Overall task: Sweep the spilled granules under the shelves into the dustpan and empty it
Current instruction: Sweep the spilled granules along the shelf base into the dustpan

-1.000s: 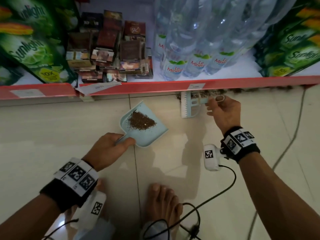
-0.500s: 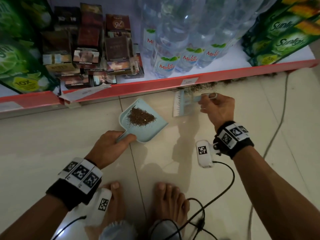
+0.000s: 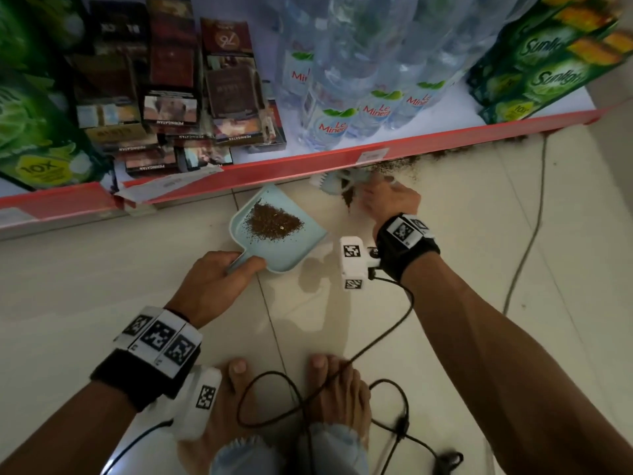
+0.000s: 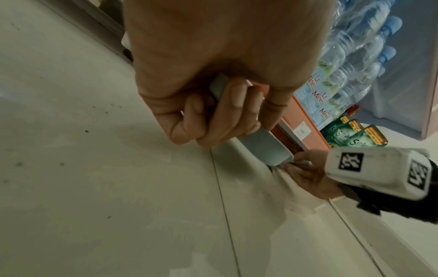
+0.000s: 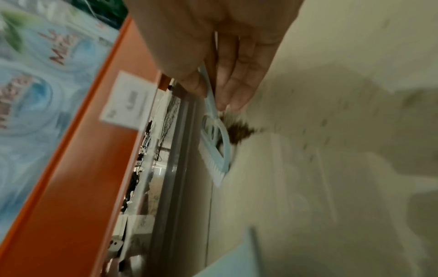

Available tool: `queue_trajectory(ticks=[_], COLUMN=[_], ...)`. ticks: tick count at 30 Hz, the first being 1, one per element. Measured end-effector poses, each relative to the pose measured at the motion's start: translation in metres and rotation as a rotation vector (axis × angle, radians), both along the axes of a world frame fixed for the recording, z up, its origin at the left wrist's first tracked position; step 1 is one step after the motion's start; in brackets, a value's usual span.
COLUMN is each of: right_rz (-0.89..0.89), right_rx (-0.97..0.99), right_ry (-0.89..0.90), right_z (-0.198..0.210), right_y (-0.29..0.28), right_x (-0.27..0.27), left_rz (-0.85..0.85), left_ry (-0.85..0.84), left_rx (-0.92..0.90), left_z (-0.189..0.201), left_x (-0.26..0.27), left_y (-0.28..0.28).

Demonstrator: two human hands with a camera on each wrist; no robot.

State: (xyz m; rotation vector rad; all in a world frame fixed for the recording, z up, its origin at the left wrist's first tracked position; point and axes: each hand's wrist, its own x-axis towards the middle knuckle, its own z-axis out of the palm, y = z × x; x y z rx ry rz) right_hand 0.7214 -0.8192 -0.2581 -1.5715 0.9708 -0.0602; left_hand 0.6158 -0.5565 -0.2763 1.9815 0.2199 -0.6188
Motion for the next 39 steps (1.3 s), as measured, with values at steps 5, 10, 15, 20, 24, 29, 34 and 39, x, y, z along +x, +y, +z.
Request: queue_trajectory(ticks=[5,10,15,20,24,29,34,39], right_rz=[-0.141,-0.002,0.258,0.339,0.341,0.536,0.675,0.718], right_rx=[-0.061,0.023,-0.139,-0.485,-0.338,-0.183,-0.338,-0.605], right_ry=[-0.071,-0.084,-0.034,-0.134,-0.185,-0.124,-0.162,-0.195], right_z=[0.019,0.038,0.034,0.034,0.040,0.034,0.018,0.019], right_y=[-0.043,-0.047,-0.036,-0.057,-0.074,-0.072,-0.071,-0.116], right_x=[-0.026,-0.030,-0.033,-0.028,-0.020,-0.010,0.002,0.016], left_rz=[-0.050,-0.121,-0.154,-0.132,-0.101,-0.082,-0.024,-0.043], left_ry=[-0.011,-0.009,-0.012,-0.025,-0.014,0.012,0.064,0.055], left_rx=[-0.041,-0.056,-0.022,-0.003,-0.013,0.025,0.030,0.045], left_z=[0.000,0.003,0.004,-0.004,-0.006,-0.009,-0.012,-0.001], left_x=[0.008,0.018,0.021,0.021,0.022,0.012,0.002,0.009], left_y=[-0.017,-0.031,-0.033,-0.037,-0.046,-0.047,-0.045,-0.070])
